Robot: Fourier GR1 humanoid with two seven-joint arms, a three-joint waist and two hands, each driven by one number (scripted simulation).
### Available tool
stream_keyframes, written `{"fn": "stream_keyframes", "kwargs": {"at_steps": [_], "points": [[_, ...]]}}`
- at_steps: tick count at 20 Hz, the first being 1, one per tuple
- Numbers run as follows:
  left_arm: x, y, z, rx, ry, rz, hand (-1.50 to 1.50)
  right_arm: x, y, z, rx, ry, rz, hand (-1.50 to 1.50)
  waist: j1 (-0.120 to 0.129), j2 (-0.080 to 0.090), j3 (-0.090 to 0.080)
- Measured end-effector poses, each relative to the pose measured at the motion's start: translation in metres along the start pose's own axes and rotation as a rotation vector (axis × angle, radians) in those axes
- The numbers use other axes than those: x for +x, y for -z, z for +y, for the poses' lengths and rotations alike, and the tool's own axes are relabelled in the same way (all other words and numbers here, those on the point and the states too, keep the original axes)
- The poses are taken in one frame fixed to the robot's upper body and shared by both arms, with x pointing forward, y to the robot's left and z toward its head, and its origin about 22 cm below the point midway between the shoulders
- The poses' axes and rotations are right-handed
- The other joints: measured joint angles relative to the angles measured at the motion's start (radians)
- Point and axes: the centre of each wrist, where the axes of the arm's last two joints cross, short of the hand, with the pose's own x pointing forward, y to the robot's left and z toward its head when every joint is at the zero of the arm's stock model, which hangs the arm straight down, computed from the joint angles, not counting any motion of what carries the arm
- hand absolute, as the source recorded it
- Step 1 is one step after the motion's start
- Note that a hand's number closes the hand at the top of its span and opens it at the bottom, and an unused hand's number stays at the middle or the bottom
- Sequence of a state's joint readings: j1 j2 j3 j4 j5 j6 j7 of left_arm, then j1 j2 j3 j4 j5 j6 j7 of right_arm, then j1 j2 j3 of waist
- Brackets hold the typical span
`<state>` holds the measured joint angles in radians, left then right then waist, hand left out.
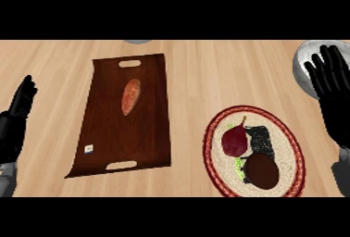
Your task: Pick the cupcake from the placemat and place it in the bowl
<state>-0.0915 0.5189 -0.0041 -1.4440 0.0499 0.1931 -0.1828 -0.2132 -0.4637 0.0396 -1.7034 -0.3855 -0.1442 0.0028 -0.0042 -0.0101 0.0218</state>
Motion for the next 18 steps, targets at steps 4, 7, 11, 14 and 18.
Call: {"fn": "stream_keyframes", "kwargs": {"at_steps": [4,7,11,14,18], "points": [[-0.002,-0.002,-0.003,0.022,-0.032,0.052,0.00,0.017,-0.015,-0.003,-0.101,-0.138,-0.036,1.50,-0.018,0.000,-0.015],[-0.004,-0.005,-0.006,0.046,-0.077,0.103,0.00,0.021,-0.028,-0.026,-0.190,-0.370,0.011,-1.50,-0.054,0.004,-0.033],[-0.011,-0.012,-0.004,0.082,-0.116,0.172,0.00,-0.011,-0.068,-0.066,-0.410,-0.610,0.310,-1.50,-0.119,0.000,-0.038],[-0.013,-0.015,-0.005,0.092,-0.144,0.209,0.00,-0.023,-0.098,-0.061,-0.526,-0.696,0.383,-1.50,-0.128,-0.008,-0.036],[-0.008,-0.015,-0.005,0.084,-0.169,0.223,0.00,-0.033,-0.141,-0.034,-0.580,-0.775,0.442,-1.50,-0.113,-0.009,-0.035]]}}
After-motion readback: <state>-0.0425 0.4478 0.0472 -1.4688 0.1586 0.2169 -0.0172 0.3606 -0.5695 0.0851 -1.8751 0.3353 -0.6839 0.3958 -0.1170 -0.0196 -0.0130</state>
